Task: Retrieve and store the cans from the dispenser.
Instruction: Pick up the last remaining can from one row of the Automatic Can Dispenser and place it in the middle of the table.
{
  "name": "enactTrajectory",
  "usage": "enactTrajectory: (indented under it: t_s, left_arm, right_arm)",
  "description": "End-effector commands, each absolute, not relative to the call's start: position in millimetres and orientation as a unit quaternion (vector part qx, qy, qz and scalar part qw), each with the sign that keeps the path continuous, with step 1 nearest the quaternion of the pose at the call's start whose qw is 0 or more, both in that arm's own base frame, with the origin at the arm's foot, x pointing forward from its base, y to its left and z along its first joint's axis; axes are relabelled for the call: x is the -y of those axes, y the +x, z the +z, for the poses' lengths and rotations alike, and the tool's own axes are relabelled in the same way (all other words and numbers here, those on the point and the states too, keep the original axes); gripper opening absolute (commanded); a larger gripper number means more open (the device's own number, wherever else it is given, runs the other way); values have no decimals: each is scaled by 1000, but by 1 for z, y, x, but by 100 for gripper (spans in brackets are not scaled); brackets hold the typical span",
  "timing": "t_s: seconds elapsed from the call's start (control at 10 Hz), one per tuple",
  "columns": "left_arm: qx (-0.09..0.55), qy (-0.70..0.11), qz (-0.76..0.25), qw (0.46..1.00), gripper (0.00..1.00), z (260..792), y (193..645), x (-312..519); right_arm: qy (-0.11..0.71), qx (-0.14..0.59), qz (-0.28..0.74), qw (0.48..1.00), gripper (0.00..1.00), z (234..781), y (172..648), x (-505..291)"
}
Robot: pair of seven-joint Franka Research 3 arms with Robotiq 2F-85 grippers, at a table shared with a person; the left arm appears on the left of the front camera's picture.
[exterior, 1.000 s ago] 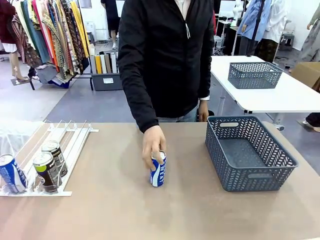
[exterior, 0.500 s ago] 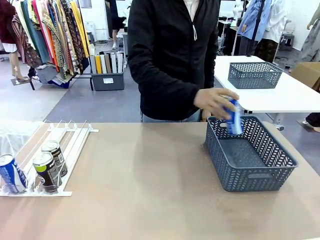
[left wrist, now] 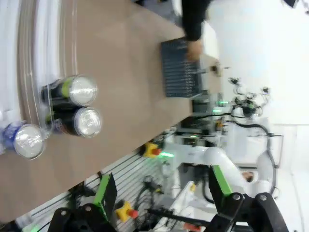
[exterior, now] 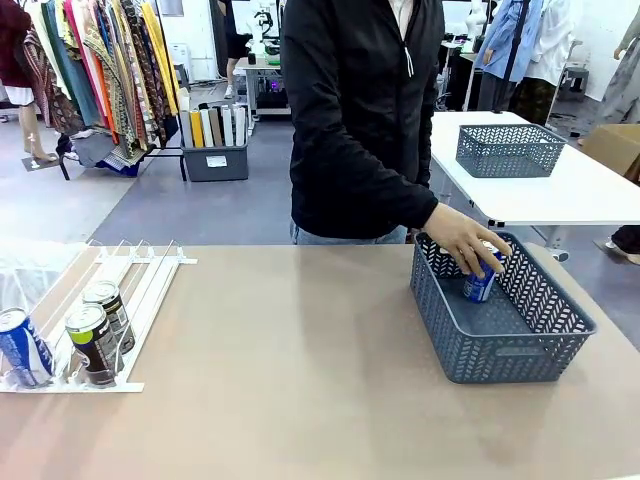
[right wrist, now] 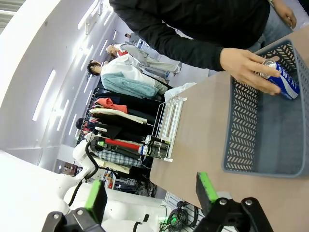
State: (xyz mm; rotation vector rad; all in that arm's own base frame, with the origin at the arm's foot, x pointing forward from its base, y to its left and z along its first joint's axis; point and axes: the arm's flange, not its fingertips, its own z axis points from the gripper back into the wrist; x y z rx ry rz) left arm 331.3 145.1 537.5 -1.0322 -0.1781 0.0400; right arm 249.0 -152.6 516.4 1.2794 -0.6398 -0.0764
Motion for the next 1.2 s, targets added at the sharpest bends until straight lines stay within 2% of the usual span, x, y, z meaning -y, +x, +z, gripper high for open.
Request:
enactTrajectory:
  t_s: [0.0, 0.2, 0.4, 0.6, 0.7, 1.1]
  left_arm:
    - [52, -214, -9, 975, 100, 557, 325, -108]
    - [38, -4, 28, 999, 100, 563, 326, -81]
    - [17, 56, 43, 997, 100, 554, 330, -66]
    - [63, 23, 46, 997, 100, 555, 342, -62]
    - [62, -5, 30, 998, 100, 566, 334, -62]
    - [61, 7, 25, 998, 100, 562, 337, -61]
  right_arm:
    - [591, 308, -27, 745, 100, 519, 252, 152]
    - [591, 308, -27, 745, 100, 519, 252, 152]
    - [591, 308, -27, 745, 100, 519, 252, 152]
    - [591, 308, -27, 745, 100, 519, 252, 152]
    - [591, 308, -27, 745, 100, 519, 252, 152]
    - [591, 308, -27, 745, 100, 519, 252, 152]
